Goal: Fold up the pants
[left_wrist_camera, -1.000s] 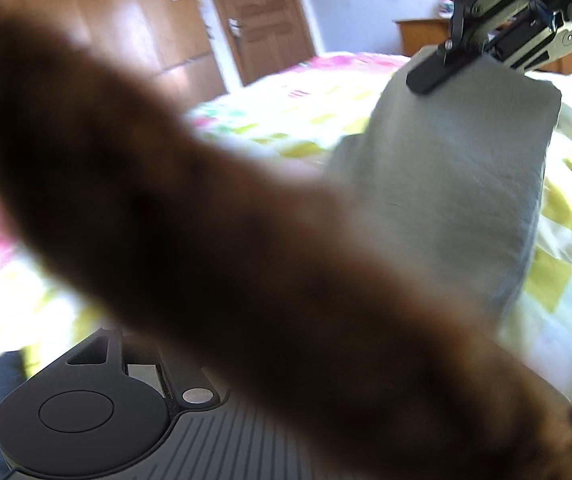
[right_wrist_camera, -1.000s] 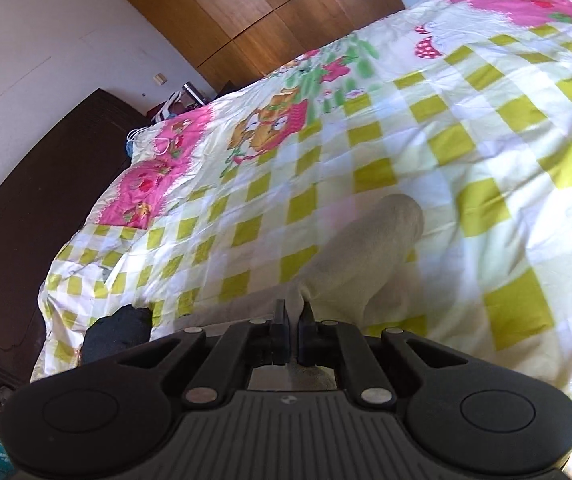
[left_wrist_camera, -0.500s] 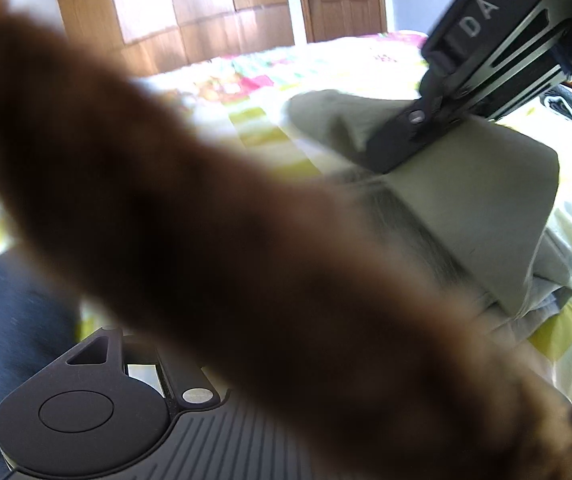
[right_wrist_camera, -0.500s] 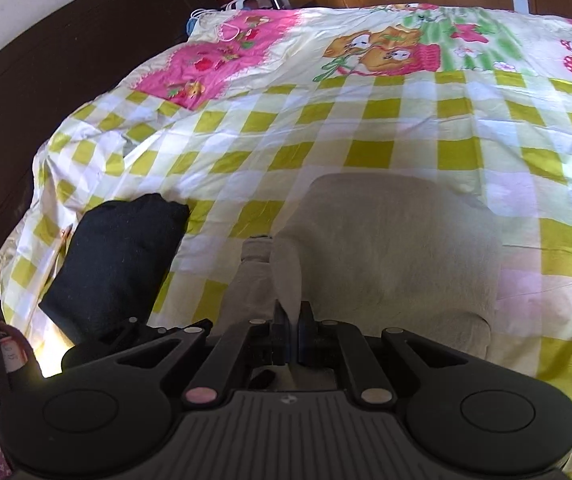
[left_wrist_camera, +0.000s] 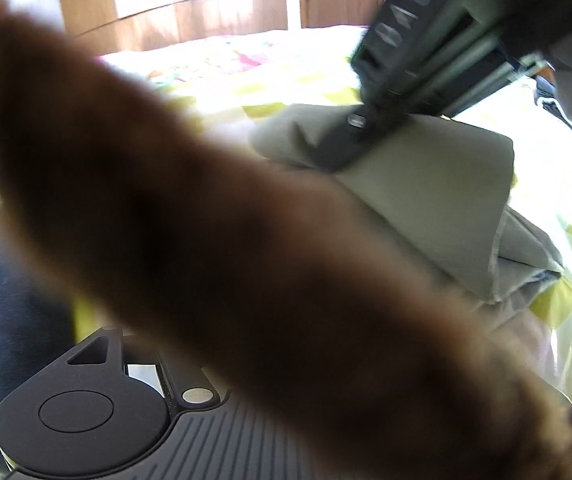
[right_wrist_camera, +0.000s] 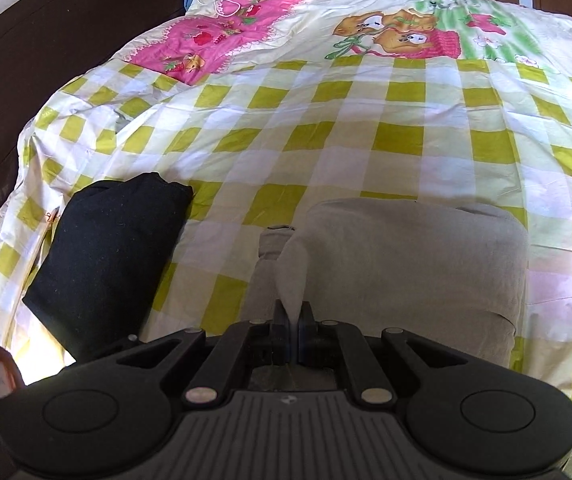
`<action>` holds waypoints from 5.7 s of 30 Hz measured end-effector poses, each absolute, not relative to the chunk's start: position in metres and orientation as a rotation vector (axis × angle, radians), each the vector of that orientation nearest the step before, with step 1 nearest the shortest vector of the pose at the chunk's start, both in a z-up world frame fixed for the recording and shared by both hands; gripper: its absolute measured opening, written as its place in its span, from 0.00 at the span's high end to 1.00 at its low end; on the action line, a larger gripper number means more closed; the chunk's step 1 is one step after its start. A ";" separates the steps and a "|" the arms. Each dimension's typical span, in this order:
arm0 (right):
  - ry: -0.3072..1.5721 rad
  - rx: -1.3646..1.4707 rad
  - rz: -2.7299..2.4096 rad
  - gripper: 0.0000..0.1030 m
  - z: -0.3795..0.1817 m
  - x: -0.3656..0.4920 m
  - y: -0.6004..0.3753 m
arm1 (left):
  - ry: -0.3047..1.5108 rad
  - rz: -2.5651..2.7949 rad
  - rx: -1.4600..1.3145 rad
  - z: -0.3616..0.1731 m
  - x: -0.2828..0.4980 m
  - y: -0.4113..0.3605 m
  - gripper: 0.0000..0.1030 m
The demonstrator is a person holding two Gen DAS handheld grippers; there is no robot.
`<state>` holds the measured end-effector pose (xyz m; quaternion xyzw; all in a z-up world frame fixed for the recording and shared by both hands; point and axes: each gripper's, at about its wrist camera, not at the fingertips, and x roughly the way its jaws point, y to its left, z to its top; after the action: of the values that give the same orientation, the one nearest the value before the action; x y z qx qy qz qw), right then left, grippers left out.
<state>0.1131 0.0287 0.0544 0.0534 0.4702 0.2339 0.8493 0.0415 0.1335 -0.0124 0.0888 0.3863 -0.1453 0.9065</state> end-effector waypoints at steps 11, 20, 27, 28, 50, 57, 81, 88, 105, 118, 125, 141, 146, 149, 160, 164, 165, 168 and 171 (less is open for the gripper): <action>1.079 0.043 0.532 0.71 0.025 0.110 0.061 | 0.790 -0.318 0.124 -0.011 0.034 0.146 0.36; 1.060 0.115 0.620 0.67 0.054 0.113 0.045 | 0.779 -0.312 0.030 0.006 -0.002 0.179 0.35; 0.941 -0.043 0.621 0.65 0.067 0.118 0.054 | 0.753 -0.344 -0.084 0.028 -0.014 0.194 0.34; 0.914 -0.103 0.612 0.63 0.066 0.123 0.056 | 0.743 -0.361 -0.098 0.030 -0.013 0.192 0.34; 0.954 0.052 0.585 0.80 0.083 0.145 0.037 | 0.731 -0.320 -0.156 0.032 0.007 0.163 0.83; 0.987 -0.040 0.627 0.80 0.051 0.158 0.092 | 0.777 -0.254 -0.248 0.012 0.011 0.184 0.83; 0.875 0.001 0.774 0.74 0.031 0.149 0.109 | 0.784 -0.152 -0.154 0.024 0.001 0.191 0.76; 0.808 0.063 0.696 0.70 0.062 0.143 0.041 | 0.689 -0.148 -0.072 0.053 0.021 0.181 0.72; 1.008 0.409 0.534 0.52 -0.024 0.172 -0.093 | 0.776 -0.431 0.026 0.001 0.074 0.104 0.65; 1.019 0.426 0.571 0.77 -0.026 0.244 -0.050 | 0.819 -0.490 0.033 -0.015 0.070 0.109 0.65; 0.963 0.436 0.547 0.71 -0.010 0.238 -0.071 | 0.813 -0.507 0.002 -0.005 0.069 0.116 0.65; 1.091 0.315 0.714 0.70 -0.026 0.135 -0.101 | 0.848 -0.478 -0.037 -0.010 0.201 0.075 0.64; 1.111 0.324 0.667 0.72 -0.028 0.119 -0.105 | 0.826 -0.379 0.022 -0.018 0.206 0.092 0.62; 1.145 0.362 0.666 0.67 -0.030 0.112 -0.106 | 0.808 -0.370 0.011 -0.013 0.196 0.095 0.62; 1.050 0.306 0.641 0.63 0.000 0.096 -0.113 | 0.729 -0.299 -0.035 0.043 0.112 0.152 0.49; 1.022 0.305 0.645 0.59 -0.002 0.103 -0.108 | 0.793 -0.246 -0.055 0.041 0.066 0.178 0.49; 1.018 0.303 0.641 0.59 -0.004 0.105 -0.105 | 0.810 -0.232 -0.067 0.038 0.059 0.182 0.49; 1.025 0.307 0.635 0.58 -0.010 0.112 -0.098 | 0.860 -0.197 -0.137 0.025 0.045 0.194 0.49; 1.035 0.310 0.643 0.58 -0.012 0.116 -0.092 | 0.888 -0.193 -0.204 0.014 0.049 0.201 0.49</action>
<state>0.1163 -0.0916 -0.0115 0.1452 0.4839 0.3005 0.8089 0.0492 0.2009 0.0142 -0.0984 0.4280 -0.0930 0.8936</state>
